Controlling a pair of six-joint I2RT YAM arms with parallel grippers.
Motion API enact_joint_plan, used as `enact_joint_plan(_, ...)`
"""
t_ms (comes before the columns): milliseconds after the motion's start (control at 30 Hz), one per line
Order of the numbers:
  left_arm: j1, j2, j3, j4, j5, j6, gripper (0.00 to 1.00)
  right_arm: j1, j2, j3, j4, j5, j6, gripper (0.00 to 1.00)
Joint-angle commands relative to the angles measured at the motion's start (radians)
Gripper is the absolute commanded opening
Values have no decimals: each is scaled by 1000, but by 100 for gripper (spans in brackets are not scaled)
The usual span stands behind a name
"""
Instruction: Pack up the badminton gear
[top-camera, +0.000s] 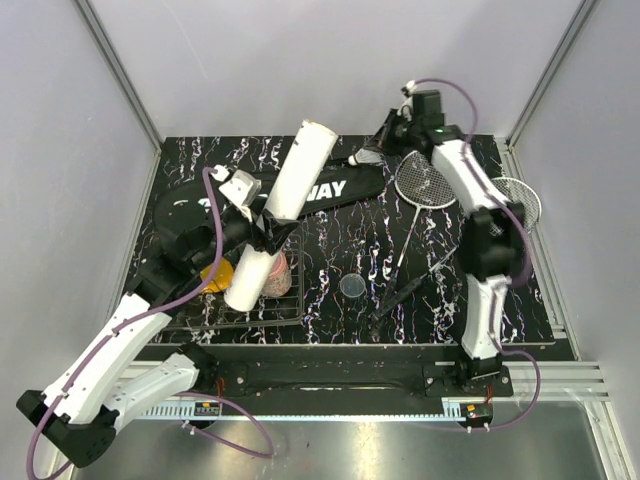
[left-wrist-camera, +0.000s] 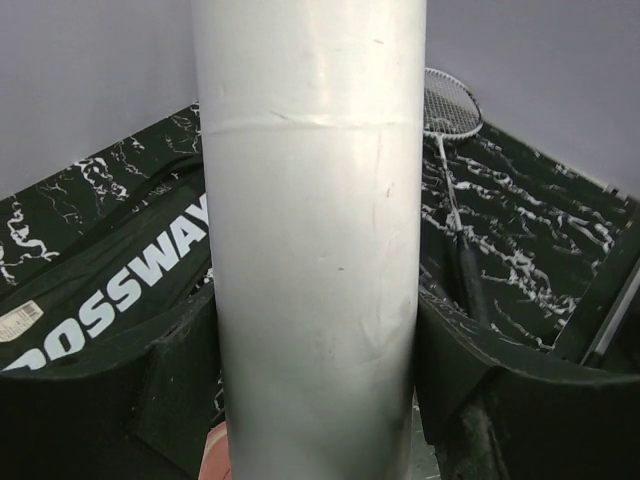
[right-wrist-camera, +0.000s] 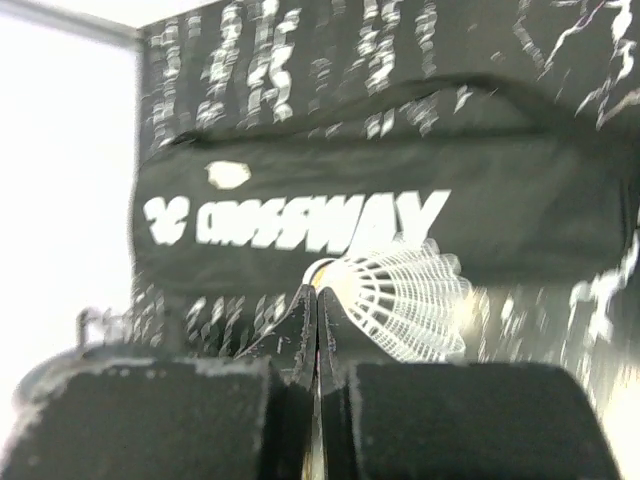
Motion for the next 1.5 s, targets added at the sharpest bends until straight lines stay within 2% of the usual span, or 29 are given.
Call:
enact_joint_plan(0, 1, -47, -5, 83, 55, 150, 20, 3, -580, -325, -49, -95, -57, 0)
enact_joint_plan(67, 3, -65, -41, 99, 89, 197, 20, 1, -776, -479, -64, -104, -83, 0)
enact_joint_plan(167, 1, -100, -71, 81, 171, 274, 19, 1, -973, -600, -82, -165, -110, 0)
enact_joint_plan(267, 1, -117, -69, 6, 261, 363, 18, 9, -1077, -609, -148, -276, -98, 0)
enact_joint_plan(367, 3, -130, -74, -51, 265, 408, 15, 37, -1142, -560, -254, -288, -143, 0)
enact_joint_plan(467, 3, -149, -91, -60, 308, 428, 14, 52, -1190, -527, -280, -322, -146, 0)
enact_joint_plan(667, 3, -117, -54, -146, 357, 461, 13, 57, -1199, -441, -350, -313, -175, 0)
enact_joint_plan(867, -1, -88, -40, -169, 334, 466, 11, 67, -1168, -387, -386, -319, -190, 0)
enact_joint_plan(1100, 1, -50, -28, -155, 368, 454, 9, 127, -1159, -466, -323, -360, -134, 0)
enact_joint_plan(1333, -2, -80, -52, -124, 388, 435, 7, 164, -1159, -549, -197, -382, -64, 0)
enact_joint_plan(1433, -2, -88, -52, -120, 391, 432, 7, 182, -1151, -553, -173, -342, -58, 0)
enact_joint_plan(1467, -2, -90, -52, -120, 390, 432, 6, 181, -1159, -537, -202, -272, -69, 0)
